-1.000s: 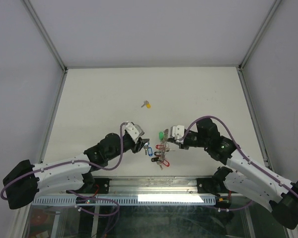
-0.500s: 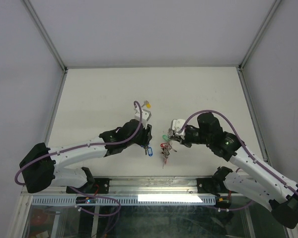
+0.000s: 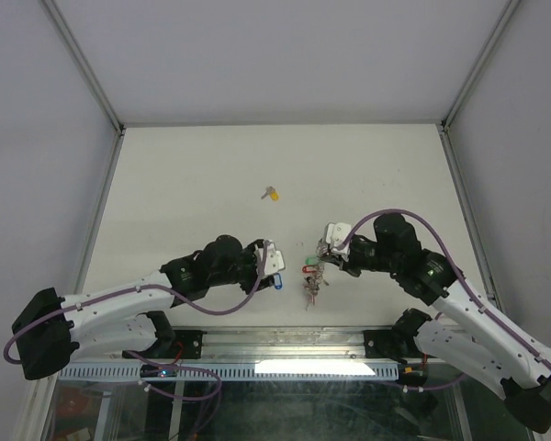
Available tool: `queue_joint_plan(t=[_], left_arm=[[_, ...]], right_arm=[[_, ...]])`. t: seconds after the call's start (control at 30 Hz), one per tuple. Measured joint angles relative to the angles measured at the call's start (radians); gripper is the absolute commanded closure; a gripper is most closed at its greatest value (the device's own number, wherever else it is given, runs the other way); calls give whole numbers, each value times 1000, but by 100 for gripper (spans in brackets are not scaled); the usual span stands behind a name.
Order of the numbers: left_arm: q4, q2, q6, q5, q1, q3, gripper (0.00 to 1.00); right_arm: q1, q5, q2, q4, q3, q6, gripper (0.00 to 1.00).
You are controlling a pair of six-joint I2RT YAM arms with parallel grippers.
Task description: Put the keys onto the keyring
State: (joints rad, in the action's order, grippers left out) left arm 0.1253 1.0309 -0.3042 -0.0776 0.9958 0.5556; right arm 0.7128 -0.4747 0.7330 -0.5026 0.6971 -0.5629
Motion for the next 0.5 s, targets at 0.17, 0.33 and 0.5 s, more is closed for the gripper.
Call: queue_joint_plan(t=[0.17,0.33,0.5], left_arm=[[-44,40,-295,-68,0,-58,51],[-89,131,-475,-83,-3,-75,55],[-122,216,-595,-125,-61,-65,59]], right_arm=[[-2,-2,-22,-13,-5,-5,100],[-6,-8,-28,-18,-14,-8,100],[-10,-12,-29,-18,-35,-8,100]])
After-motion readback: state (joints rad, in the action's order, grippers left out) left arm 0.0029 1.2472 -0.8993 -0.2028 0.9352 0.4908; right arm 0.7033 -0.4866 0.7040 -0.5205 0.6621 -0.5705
